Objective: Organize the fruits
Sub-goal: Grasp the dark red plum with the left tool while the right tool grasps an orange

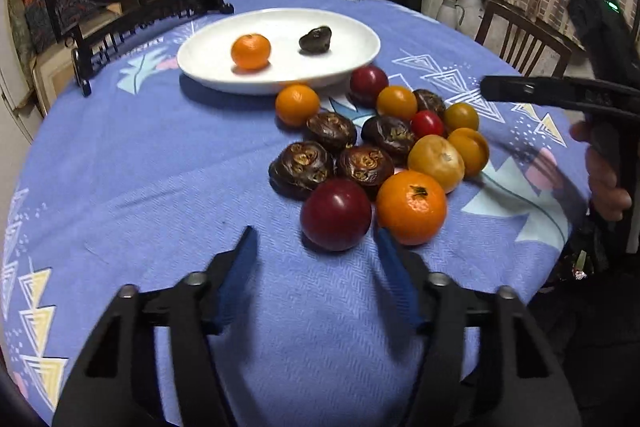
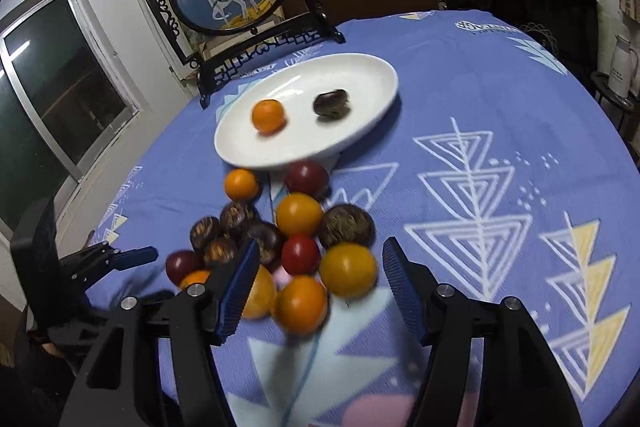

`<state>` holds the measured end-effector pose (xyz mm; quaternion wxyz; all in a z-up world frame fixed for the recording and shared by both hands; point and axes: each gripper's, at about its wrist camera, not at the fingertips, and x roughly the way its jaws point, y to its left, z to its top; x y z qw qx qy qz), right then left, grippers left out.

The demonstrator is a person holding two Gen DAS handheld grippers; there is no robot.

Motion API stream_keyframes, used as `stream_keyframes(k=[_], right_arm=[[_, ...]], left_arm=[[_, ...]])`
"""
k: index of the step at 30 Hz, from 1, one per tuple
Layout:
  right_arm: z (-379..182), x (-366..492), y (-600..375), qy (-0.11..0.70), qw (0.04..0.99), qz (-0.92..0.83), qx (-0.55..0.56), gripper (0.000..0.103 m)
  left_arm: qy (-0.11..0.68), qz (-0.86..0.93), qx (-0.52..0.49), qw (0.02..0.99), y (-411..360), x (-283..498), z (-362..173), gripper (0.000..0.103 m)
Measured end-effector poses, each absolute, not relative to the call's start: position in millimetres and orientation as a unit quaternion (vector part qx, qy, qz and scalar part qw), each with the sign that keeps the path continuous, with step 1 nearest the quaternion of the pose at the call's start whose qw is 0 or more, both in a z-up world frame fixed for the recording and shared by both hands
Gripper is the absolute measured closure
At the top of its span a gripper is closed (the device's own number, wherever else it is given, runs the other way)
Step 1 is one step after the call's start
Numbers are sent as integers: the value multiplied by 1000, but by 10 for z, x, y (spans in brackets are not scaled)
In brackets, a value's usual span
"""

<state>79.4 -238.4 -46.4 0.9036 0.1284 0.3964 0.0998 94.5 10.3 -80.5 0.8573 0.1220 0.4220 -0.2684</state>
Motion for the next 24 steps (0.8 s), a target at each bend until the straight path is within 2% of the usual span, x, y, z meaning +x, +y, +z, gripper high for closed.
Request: stream_keyframes(k=[4, 8, 9, 18, 23, 24], right_arm=[[-518, 716, -2415, 407, 899, 105, 119, 38], [-574, 622, -2295, 409, 901, 124, 78, 42], [-599, 608, -2246, 414, 899, 130, 67, 43], [-724, 664, -2044, 433, 885, 160, 59, 47], [-786, 756, -2011, 431, 885, 163, 69, 57], [-791, 758, -2021, 429, 886, 161, 70, 65]], left_arm=[[425, -270, 118, 856, 0, 1006, -901, 56], [416, -260, 123, 863, -92, 1032, -954, 58], [415, -262, 119, 863, -93, 1029, -947, 64], [391, -267, 91, 876, 72, 868, -684, 65], [392, -268, 93, 875, 69, 835, -681, 65], [394, -268, 91, 875, 69, 836, -686, 65]])
